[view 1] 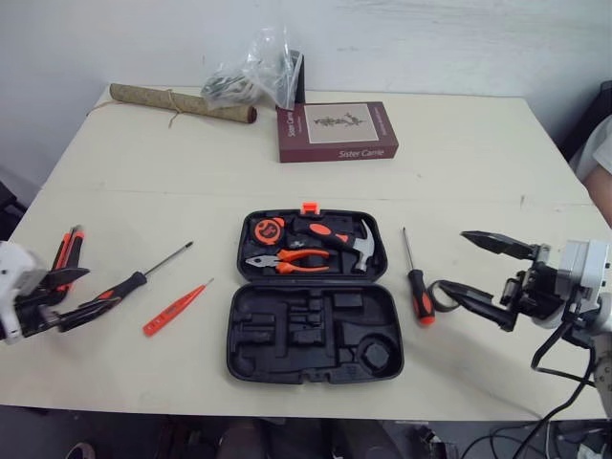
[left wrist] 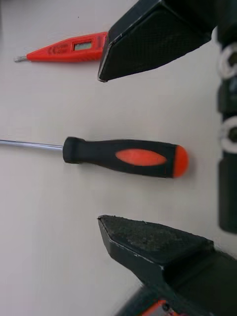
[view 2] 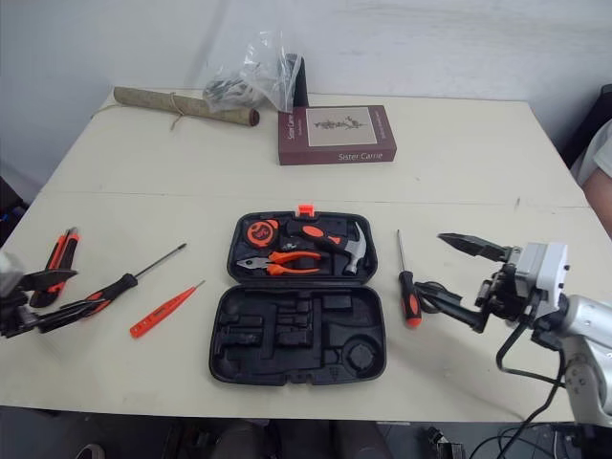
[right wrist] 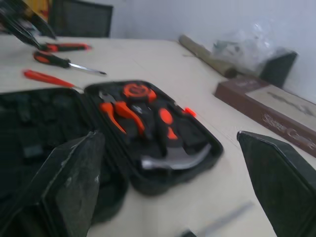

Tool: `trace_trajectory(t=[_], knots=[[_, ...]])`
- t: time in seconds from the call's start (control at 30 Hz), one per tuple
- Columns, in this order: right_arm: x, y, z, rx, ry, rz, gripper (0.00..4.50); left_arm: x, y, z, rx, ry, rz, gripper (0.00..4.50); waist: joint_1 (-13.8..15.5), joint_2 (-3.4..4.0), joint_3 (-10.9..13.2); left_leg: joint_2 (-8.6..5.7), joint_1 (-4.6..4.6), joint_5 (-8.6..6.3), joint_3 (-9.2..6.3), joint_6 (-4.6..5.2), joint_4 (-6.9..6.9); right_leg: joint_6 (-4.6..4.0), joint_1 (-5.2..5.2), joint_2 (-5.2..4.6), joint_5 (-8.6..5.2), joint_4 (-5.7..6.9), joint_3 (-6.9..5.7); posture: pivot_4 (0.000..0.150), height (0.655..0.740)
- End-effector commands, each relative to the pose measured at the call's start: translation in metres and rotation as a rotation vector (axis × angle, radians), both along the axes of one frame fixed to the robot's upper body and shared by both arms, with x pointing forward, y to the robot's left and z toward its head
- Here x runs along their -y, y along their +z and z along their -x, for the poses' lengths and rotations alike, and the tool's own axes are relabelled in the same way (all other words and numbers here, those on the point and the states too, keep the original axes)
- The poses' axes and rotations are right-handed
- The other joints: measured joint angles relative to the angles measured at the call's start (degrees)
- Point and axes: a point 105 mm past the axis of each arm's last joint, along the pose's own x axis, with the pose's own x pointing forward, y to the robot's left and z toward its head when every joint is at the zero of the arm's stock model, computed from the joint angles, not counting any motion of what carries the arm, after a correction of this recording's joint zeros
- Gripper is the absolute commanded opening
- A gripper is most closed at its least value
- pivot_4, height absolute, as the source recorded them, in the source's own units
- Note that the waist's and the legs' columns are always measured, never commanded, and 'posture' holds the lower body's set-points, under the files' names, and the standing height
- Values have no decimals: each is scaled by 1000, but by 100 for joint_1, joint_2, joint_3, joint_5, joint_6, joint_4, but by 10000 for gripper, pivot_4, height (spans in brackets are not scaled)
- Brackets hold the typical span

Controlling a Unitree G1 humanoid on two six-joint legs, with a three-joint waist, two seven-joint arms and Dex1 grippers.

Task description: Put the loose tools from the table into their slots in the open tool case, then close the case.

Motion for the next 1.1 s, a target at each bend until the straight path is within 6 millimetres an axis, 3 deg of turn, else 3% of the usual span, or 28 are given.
trace_trajectory(t=[0.03,0.13,0.23,0.53,0.73,0.83,1.03,1.1], knots=[[-18,13,13,133,94,9,45000,0,-12,-9,-90,9,-28,44027,1,-1,0,0,0,0,0,1,1,0,0,0,0,0,0,1500,7400],[-37,13,22,213,165,1,45000,1,-18,-24,-112,-3,-37,44027,0,-3,-1,-1,-1,2,0,-1,4,0,-8,1,0,7,-1,1500,7400],[-42,7,27,198,189,12,45000,-3,-24,-24,-167,-28,-85,44027,-7,-3,-1,0,-6,4,5,-3,5,0,-26,0,0,26,2,1500,7400],[-26,-6,32,137,146,55,45000,-27,-25,3,-238,-39,-127,44027,-46,-1,-1,5,-1,9,18,-12,5,-6,-46,-2,-3,55,4,1500,7400],[-24,-8,30,129,142,58,45000,-24,-33,-4,-177,-17,-132,44027,-2,-1,-2,5,1,12,17,-13,5,-6,-43,-3,-3,54,3,1500,7400],[-25,-9,27,121,148,61,45000,-19,-34,-10,-154,-10,-105,35837,23,0,-2,5,3,14,17,-10,6,-6,-40,-4,-3,56,3,1500,7400],[-23,-13,24,96,146,79,45000,-11,-34,-10,-137,-26,-63,8510,34,0,-2,4,3,15,17,-10,7,-6,-40,-5,-3,59,2,1500,7400],[-22,-13,24,94,141,80,45000,-11,-33,-9,-134,-28,-67,7930,28,0,-2,4,3,15,16,-10,7,-6,-40,-5,-3,59,2,1500,7400]])
